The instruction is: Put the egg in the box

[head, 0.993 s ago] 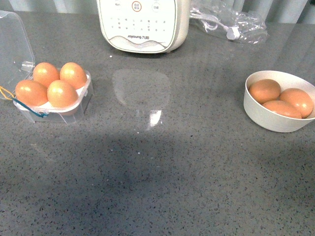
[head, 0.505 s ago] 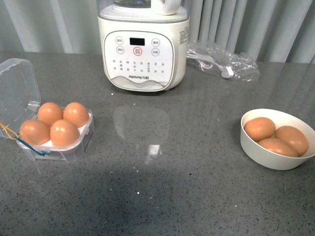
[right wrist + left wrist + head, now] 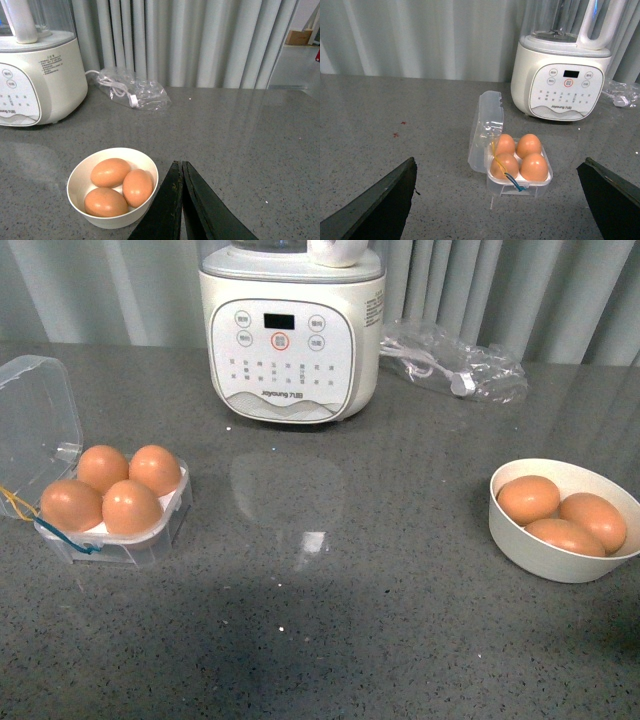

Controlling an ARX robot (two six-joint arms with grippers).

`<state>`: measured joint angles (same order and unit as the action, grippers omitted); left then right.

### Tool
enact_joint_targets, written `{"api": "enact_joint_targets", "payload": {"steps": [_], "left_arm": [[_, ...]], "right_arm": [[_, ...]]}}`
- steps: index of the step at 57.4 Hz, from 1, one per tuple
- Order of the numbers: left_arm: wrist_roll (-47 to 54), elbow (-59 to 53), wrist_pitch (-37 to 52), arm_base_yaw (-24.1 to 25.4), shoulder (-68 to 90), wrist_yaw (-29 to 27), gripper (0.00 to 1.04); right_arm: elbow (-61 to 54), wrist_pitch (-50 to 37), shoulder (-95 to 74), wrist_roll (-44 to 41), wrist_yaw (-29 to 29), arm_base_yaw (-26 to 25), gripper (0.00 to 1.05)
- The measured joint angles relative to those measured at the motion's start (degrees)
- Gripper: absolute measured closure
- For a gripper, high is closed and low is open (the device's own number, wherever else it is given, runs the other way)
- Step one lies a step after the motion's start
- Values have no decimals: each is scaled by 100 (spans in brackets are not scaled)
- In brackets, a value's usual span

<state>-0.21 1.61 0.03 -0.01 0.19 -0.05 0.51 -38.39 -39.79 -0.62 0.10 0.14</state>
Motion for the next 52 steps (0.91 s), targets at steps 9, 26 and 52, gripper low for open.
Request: {"api": "enact_joint_targets", "payload": {"steps": [9,26,52], "left_arm": [[0,2,0,0,-2,0,7],[0,2,0,0,-2,-2,7],[0,0,0,0,-2,0,7]], "right_arm": [[-24,723,804,0,0,0,102],[-26,1561,1700,0,-2,0,102],[-26,2568,2723,0,-4,0,102]]}}
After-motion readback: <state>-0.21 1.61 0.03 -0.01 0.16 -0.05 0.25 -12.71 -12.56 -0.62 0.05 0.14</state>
